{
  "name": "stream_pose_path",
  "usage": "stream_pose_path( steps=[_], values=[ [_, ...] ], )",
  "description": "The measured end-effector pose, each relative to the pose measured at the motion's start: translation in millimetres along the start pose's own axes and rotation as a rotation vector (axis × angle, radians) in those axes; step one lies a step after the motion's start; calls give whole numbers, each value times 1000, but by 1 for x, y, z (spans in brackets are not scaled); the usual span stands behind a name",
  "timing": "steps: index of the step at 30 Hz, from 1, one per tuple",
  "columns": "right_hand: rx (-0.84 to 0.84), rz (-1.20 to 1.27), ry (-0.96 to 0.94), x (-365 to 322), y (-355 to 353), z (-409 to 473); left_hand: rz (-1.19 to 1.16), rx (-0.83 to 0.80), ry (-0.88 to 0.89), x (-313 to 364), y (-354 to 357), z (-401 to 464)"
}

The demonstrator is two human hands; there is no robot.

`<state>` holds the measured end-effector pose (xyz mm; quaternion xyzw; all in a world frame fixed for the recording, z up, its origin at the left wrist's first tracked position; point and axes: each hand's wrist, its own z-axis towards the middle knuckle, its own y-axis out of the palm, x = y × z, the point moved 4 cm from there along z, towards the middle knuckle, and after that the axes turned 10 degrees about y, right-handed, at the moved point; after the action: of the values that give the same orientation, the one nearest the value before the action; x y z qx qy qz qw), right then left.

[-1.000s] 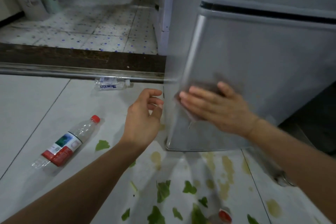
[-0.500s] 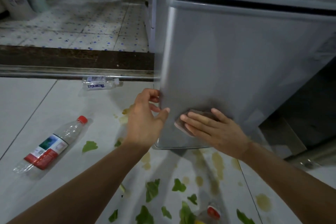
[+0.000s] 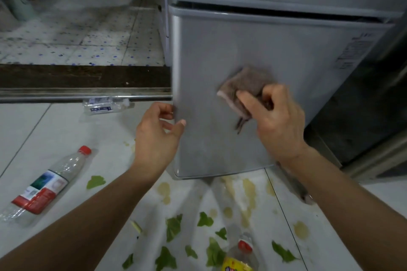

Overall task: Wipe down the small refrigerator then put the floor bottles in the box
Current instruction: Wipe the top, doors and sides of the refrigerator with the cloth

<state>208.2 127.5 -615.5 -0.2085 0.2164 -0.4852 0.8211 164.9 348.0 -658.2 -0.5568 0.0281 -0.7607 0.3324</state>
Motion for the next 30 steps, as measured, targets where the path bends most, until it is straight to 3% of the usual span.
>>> stream_pose_path(
  steps=[1,2,5,7,12,15,19,23,30],
  values=[
    [12,82,96,0,-1,4,9,7,-3,1,2,0],
    [68,46,72,-2,-1,2,18,12,-9,1,4,0],
    [107,-46,-308,-6,22,-42,37,32,2,0,9,-1],
    [99,-102,-363,3,36,-60,42,36,22,-2,11,-2],
    [-203,-210,-539,21,56,-109,40,36,23,-5,13,-5],
    [-190,-209,-441,22,50,-106,38,22,29,-7,13,-5],
    [-35,-78,-40,40,26,-57,72,-5,-2,-19,17,-11],
    [96,-17,54,50,22,-49,106,-21,-47,-33,25,-18],
    [-215,-74,-8,80,46,-113,124,-57,-8,-38,27,-16]
  ],
)
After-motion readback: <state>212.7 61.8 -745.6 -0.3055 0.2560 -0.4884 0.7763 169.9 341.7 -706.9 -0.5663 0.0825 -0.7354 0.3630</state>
